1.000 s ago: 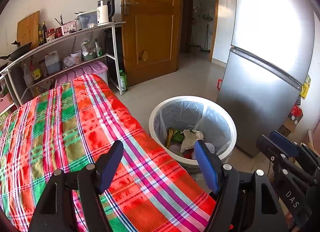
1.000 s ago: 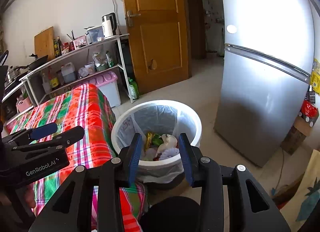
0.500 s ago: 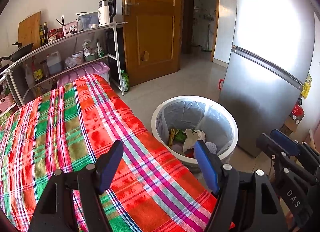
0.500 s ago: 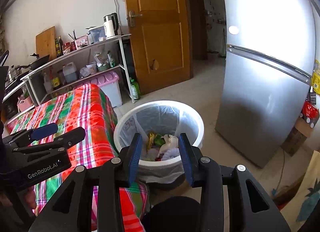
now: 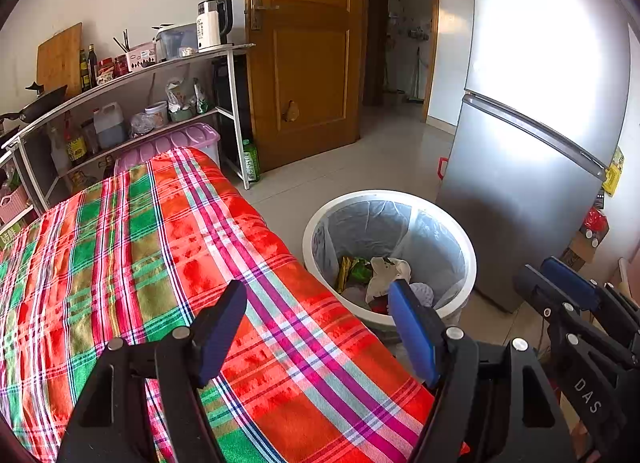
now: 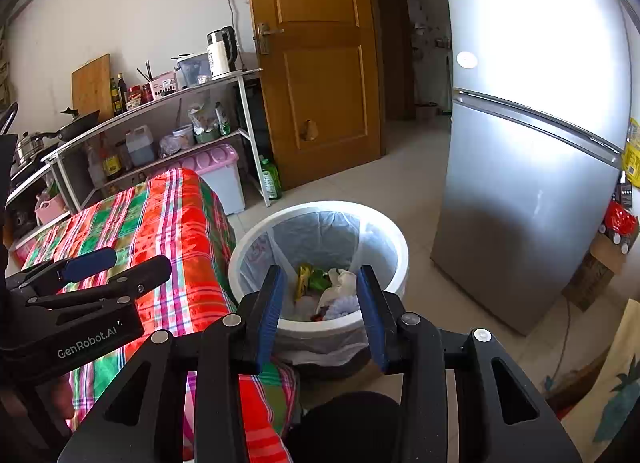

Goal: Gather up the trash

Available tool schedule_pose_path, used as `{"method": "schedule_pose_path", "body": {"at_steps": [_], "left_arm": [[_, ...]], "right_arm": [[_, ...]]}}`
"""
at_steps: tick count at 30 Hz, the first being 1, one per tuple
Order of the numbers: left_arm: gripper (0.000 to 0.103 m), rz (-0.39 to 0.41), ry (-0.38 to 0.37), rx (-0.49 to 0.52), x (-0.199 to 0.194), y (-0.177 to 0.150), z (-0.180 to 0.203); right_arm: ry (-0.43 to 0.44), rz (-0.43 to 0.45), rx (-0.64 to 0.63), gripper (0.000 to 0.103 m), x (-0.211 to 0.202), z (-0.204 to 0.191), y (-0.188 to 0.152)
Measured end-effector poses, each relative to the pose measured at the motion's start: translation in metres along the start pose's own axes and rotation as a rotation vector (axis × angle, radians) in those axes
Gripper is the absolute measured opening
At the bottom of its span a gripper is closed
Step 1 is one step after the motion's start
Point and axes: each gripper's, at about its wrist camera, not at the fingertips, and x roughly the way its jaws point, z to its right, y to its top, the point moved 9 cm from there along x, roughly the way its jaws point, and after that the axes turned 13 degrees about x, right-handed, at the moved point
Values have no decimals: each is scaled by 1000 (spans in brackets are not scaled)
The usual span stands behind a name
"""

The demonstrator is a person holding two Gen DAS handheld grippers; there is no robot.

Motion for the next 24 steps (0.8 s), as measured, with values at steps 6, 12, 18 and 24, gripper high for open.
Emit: {"method": "schedule_pose_path", "body": {"at_steps": [6,12,18,24], "left_arm": [[75,-1,-2,-1,-1,1,-1],[75,-1,-2,1,0,1,-1],[75,-2,-1,0,0,1,0],[75,-3,-6,-3,0,-1,0]], "right_arm": [[-3,4,-3,39,-1,-1,1],[-1,3,0,39,0,-2,1],[1,5,-2,39,0,-2,0],[2,4,0,39,0,-1,0]]}}
